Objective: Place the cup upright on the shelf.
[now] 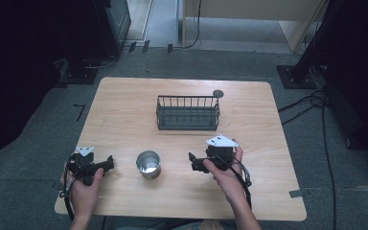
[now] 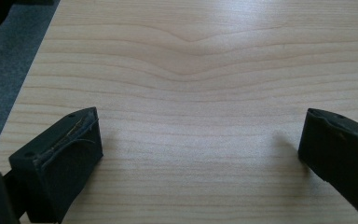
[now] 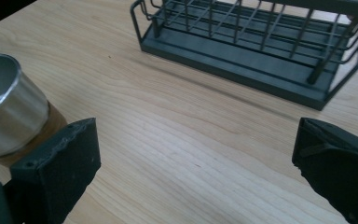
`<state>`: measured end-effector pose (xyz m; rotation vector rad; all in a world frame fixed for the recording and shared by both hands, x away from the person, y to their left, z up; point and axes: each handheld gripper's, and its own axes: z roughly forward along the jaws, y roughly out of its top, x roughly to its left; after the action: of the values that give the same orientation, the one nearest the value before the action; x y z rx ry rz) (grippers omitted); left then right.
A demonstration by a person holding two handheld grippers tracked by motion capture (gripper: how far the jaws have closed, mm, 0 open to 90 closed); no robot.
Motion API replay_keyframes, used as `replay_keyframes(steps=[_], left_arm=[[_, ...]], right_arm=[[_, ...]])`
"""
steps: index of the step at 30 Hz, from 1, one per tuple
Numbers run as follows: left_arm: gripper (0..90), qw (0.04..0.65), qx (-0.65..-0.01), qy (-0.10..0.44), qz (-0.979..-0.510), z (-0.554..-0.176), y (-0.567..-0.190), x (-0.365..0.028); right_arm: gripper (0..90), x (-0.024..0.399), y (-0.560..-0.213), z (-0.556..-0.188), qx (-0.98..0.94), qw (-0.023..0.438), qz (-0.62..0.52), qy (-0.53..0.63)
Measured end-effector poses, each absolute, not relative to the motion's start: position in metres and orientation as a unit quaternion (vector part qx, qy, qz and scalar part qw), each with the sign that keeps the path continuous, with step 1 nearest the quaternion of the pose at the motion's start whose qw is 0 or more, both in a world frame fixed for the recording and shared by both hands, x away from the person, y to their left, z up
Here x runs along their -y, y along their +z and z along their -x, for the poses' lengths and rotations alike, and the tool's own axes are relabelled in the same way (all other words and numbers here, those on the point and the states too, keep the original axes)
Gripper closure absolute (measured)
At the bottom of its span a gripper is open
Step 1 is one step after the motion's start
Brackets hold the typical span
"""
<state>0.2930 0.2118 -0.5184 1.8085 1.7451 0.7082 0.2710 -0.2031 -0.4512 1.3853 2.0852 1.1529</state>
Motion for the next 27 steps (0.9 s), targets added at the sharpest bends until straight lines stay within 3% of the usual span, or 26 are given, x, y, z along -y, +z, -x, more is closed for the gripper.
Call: replay_keyframes(steps=[27], left_arm=[[0.0, 0.262, -0.645, 0.262, -0.668, -0.293, -0.518, -0.212]], right_arm=[[0.6, 0.136, -0.446, -0.264, -0.765, 0.162, -0.440, 0.442]])
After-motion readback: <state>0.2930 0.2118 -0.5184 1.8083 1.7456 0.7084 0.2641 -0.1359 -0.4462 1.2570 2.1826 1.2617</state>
